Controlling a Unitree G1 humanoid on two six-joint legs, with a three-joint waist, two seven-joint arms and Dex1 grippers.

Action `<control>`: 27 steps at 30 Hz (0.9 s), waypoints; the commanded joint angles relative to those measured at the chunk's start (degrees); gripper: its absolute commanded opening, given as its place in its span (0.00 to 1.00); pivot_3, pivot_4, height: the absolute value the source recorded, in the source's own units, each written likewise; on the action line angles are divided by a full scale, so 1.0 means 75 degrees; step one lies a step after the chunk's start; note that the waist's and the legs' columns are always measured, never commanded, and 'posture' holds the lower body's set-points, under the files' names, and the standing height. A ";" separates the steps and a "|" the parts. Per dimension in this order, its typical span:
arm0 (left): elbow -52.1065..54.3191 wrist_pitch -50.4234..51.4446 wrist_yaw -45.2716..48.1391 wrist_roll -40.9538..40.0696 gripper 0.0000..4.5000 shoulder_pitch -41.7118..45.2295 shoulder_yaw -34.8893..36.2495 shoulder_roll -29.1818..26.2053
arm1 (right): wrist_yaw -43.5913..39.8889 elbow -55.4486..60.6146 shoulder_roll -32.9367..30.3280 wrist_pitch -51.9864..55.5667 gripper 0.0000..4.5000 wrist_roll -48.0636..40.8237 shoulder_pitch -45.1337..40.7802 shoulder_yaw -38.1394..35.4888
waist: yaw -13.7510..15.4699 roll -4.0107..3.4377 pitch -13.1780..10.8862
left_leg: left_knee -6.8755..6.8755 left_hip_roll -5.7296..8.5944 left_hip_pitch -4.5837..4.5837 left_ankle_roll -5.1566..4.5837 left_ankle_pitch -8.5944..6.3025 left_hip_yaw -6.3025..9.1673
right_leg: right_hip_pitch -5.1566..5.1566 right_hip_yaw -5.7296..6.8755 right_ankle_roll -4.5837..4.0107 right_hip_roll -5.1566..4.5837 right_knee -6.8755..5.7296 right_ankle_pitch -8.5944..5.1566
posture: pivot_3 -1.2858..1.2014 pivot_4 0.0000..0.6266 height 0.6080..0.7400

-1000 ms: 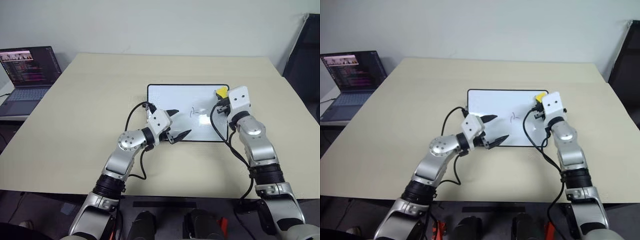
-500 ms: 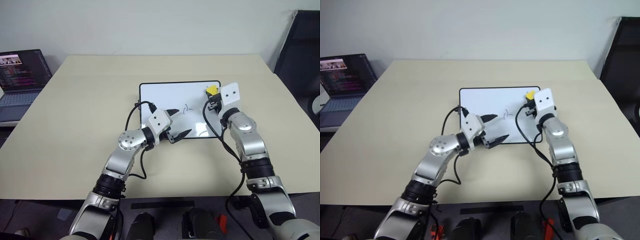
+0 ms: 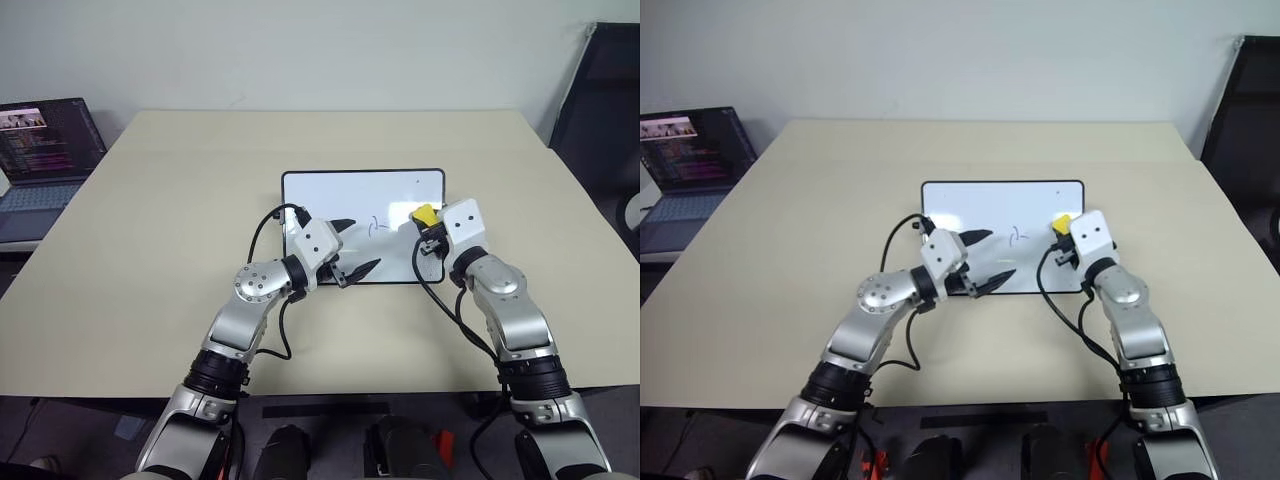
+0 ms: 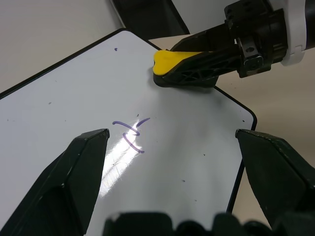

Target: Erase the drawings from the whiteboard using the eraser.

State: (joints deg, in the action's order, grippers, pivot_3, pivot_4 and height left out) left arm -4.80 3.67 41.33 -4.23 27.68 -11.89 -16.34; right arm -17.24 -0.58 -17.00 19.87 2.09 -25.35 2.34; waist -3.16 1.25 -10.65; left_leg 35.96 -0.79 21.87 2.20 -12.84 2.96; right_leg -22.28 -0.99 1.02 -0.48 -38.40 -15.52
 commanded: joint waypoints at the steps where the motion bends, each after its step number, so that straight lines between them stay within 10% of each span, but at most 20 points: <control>1: 0.0222 -0.0065 -0.0025 -0.0044 1.00 0.0115 0.0048 0.0011 | 0.0062 -0.0478 0.0113 0.0228 0.26 -0.0064 -0.0071 -0.0036 | -0.0015 0.0000 0.0000 | -0.0001 -0.0001 0.0001 0.0000 0.0000 -0.0003 | 0.0000 0.0001 0.0001 0.0001 0.0007 0.0001 | 0.52 0.24 1.00; 27: 0.0228 -0.0152 0.0008 -0.0008 1.00 0.0125 0.0009 -0.0017 | 0.0492 -0.2969 0.0293 -0.2062 0.26 -0.0095 -0.2250 -0.0356 | 0.0030 0.0006 -0.0010 | -0.0003 0.0003 0.0141 -0.0006 0.0003 -0.0024 | -0.0120 -0.0021 0.0027 0.0013 0.0047 0.0061 | 0.52 0.24 1.00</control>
State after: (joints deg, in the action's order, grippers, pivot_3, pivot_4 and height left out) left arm -5.10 3.31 41.41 -4.16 28.11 -11.98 -16.36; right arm -13.65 -21.45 -14.84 4.55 1.06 -41.22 -0.35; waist -2.94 1.29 -10.73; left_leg 35.94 -0.77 22.93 2.15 -12.82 2.77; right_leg -23.18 -1.16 1.22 -0.38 -38.04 -15.06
